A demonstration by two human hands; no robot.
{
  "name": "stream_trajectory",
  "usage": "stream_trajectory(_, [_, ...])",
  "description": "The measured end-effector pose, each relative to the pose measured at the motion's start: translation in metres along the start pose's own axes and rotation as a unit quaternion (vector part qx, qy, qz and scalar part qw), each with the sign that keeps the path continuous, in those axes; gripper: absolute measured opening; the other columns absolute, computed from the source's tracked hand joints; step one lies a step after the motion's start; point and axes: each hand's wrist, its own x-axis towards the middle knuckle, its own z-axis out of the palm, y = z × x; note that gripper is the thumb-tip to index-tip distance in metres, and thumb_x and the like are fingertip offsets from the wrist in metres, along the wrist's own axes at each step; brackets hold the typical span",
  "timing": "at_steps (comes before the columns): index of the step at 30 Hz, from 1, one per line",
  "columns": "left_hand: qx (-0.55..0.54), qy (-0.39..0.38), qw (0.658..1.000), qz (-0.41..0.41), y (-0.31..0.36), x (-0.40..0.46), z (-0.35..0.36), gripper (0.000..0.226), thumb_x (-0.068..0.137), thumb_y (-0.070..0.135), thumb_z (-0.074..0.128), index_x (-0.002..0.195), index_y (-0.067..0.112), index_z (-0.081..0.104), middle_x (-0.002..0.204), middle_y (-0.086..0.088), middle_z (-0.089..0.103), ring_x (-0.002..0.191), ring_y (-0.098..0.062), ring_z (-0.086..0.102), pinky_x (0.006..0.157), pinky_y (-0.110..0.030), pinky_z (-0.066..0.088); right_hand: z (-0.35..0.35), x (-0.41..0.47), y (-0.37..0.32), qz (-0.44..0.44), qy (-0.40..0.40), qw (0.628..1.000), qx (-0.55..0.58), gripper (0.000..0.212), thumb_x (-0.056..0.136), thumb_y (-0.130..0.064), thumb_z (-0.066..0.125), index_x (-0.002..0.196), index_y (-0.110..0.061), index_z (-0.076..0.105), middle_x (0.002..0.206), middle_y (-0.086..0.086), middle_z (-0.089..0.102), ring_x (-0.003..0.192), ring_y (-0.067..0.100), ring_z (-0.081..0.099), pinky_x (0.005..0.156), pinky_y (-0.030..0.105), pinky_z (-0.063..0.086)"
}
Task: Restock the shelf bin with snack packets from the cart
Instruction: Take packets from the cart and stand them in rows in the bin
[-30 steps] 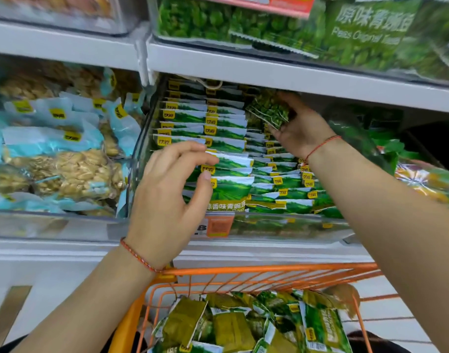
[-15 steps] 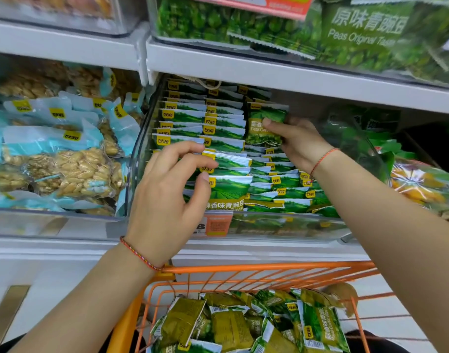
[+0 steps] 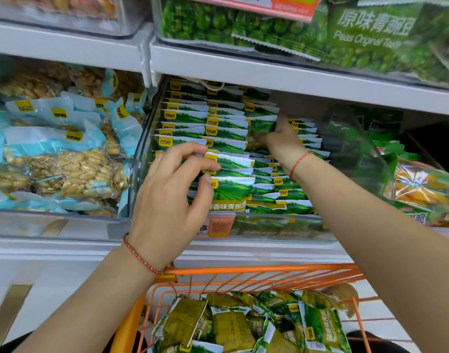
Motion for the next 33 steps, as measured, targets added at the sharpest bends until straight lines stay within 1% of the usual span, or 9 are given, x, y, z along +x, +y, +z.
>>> stream_trajectory(5, [0.006,-0.002,1.0,0.002,0.001,0.0,-0.001,0.021,0.091,0.016,0.049,0.1,0.012,0.067,0.115,-0.004,0.055,0.111,-0.017,0.049,0.094,-0.012,0.03,0.005,-0.004,-0.001,-0.019,0.084,0.996,0.018,0.076,0.087,0.003,0.062,0.15,-0.015,0.022,0.151,0.006,0.034,0.132,0.022,0.04,0.095,0.021,0.039])
stream_trajectory(11, [0.007,-0.002,1.0,0.005,-0.001,-0.001,0.0,0.02,0.091,0.015,0.049,0.1,0.013,0.067,0.115,-0.004,0.054,0.111,-0.017,0.049,0.094,-0.01,0.03,0.011,-0.02,0.0,-0.054,0.095,0.994,-0.004,0.085,0.087,0.013,0.054,0.15,-0.032,0.016,0.153,-0.001,0.028,0.105,0.008,0.052,0.078,0.018,0.049])
stream_trajectory(14, [0.004,0.0,1.0,0.011,-0.001,-0.001,0.001,0.021,0.091,0.015,0.048,0.098,0.012,0.068,0.115,-0.005,0.054,0.108,-0.016,0.049,0.092,-0.017,0.035,0.007,-0.022,0.0,-0.068,0.094,0.992,-0.053,0.066,0.09,0.004,0.056,0.142,-0.031,0.035,0.123,0.0,0.051,0.094,0.018,0.06,0.067,0.016,0.051])
stream_trajectory(17, [0.004,0.003,1.0,0.013,-0.002,-0.001,0.002,0.022,0.091,0.016,0.048,0.097,0.012,0.068,0.115,-0.005,0.055,0.107,-0.017,0.05,0.091,-0.022,0.037,0.005,-0.024,0.0,-0.068,0.077,0.984,-0.147,0.055,0.094,-0.009,0.054,0.14,-0.032,0.037,0.089,-0.002,0.051,0.062,0.01,0.051,0.044,0.01,0.039])
stream_trajectory(19, [0.006,0.005,1.0,0.012,-0.002,-0.001,0.002,0.023,0.091,0.017,0.047,0.096,0.012,0.068,0.115,-0.005,0.055,0.108,-0.017,0.051,0.091,-0.022,0.036,0.002,-0.025,-0.001,-0.074,0.066,0.978,-0.186,0.053,0.095,-0.013,0.054,0.141,-0.031,0.036,0.082,-0.001,0.048,0.057,0.007,0.045,0.041,0.012,0.035])
stream_trajectory(23, [0.013,0.006,1.0,0.015,-0.001,-0.001,0.002,0.023,0.091,0.017,0.047,0.096,0.011,0.069,0.115,-0.005,0.055,0.107,-0.013,0.049,0.09,-0.019,0.035,-0.004,-0.024,-0.006,-0.073,0.044,0.962,-0.259,0.052,0.094,-0.022,0.056,0.141,-0.03,0.035,0.111,0.01,0.052,0.066,0.011,0.049,0.053,0.017,0.038])
stream_trajectory(26, [0.016,0.007,1.0,0.018,-0.001,-0.001,0.002,0.023,0.091,0.017,0.047,0.095,0.011,0.069,0.115,-0.006,0.056,0.106,-0.014,0.05,0.091,-0.019,0.036,-0.006,-0.028,-0.012,-0.091,0.048,0.952,-0.288,0.063,0.093,-0.02,0.058,0.145,-0.039,0.027,0.151,0.011,0.028,0.073,0.016,0.053,0.073,0.02,0.039])
stream_trajectory(29, [0.02,0.004,1.0,0.019,-0.002,-0.001,0.002,0.023,0.091,0.017,0.047,0.095,0.011,0.069,0.115,-0.006,0.055,0.105,-0.015,0.052,0.092,-0.021,0.037,-0.002,-0.034,-0.012,-0.101,0.029,0.94,-0.325,0.064,0.095,-0.014,0.052,0.145,-0.043,0.026,0.159,0.01,0.006,0.091,0.024,0.062,0.076,0.022,0.042])
stream_trajectory(33, [0.011,0.0,1.0,0.02,-0.003,-0.001,0.002,0.024,0.092,0.018,0.046,0.096,0.011,0.068,0.117,-0.006,0.054,0.108,-0.015,0.051,0.092,-0.024,0.039,-0.001,-0.04,-0.014,-0.094,0.053,0.96,-0.259,0.064,0.094,-0.014,0.053,0.144,-0.044,0.027,0.159,0.006,0.009,0.105,0.025,0.059,0.073,0.017,0.043])
